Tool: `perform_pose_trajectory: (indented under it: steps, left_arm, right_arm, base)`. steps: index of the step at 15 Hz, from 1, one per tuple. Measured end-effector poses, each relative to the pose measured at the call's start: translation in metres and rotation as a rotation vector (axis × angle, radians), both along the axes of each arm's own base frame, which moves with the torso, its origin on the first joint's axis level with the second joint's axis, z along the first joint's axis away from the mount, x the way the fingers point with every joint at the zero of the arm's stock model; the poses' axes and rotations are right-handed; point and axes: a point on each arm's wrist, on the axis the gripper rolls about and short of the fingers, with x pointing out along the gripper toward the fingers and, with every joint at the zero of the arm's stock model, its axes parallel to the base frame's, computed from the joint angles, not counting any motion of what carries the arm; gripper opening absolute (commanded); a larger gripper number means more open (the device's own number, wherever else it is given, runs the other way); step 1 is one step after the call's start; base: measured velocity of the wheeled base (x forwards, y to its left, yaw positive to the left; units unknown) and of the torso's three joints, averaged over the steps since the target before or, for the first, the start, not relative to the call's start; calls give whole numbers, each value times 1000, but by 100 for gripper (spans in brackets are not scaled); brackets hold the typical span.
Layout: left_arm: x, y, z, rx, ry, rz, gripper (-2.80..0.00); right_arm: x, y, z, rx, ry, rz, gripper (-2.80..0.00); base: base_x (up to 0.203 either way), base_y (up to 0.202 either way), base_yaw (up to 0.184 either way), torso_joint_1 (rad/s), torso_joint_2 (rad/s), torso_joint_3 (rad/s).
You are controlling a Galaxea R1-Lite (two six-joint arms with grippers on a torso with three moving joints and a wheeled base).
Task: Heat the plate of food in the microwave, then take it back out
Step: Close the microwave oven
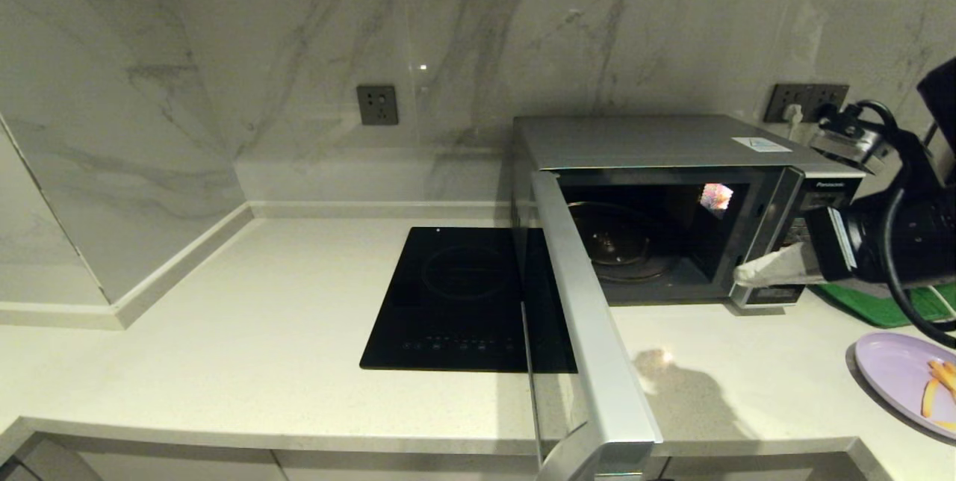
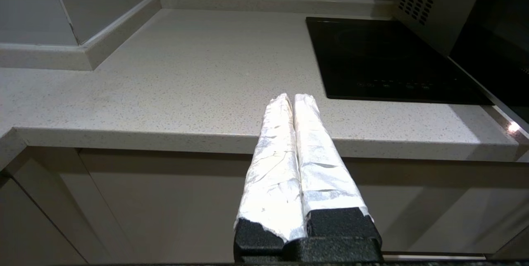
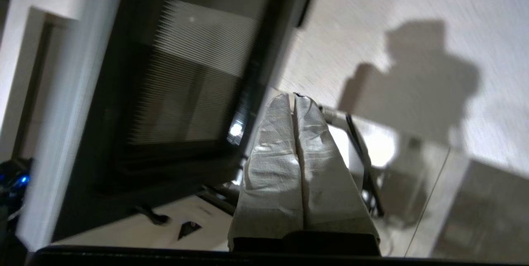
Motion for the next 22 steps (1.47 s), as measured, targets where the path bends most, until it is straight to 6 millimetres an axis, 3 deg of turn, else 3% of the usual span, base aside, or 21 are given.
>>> perform_pose_trajectory:
  steps: [5, 11, 15, 19, 22]
  left_arm:
    - [0, 0, 0, 0, 0, 0, -280]
    - [0, 0, 0, 0, 0, 0, -280]
    - [0, 0, 0, 0, 0, 1, -280]
    - [0, 0, 0, 0, 0, 0, -280]
    - [0, 0, 0, 0, 0, 0, -280]
  right_arm:
    - [-1, 70, 34, 4, -144, 224, -280]
    - [-33, 126, 49, 23, -202, 473, -280]
    - [-46, 147, 34, -41, -130, 587, -280]
    - [-43, 165, 19, -74, -86, 627, -280]
    - [-44, 167, 2, -133, -5, 631, -280]
  base:
    - [0, 0, 0, 0, 0, 0]
    - [0, 0, 0, 0, 0, 0]
    - [0, 0, 0, 0, 0, 0]
    - [0, 0, 0, 0, 0, 0]
    - [0, 0, 0, 0, 0, 0]
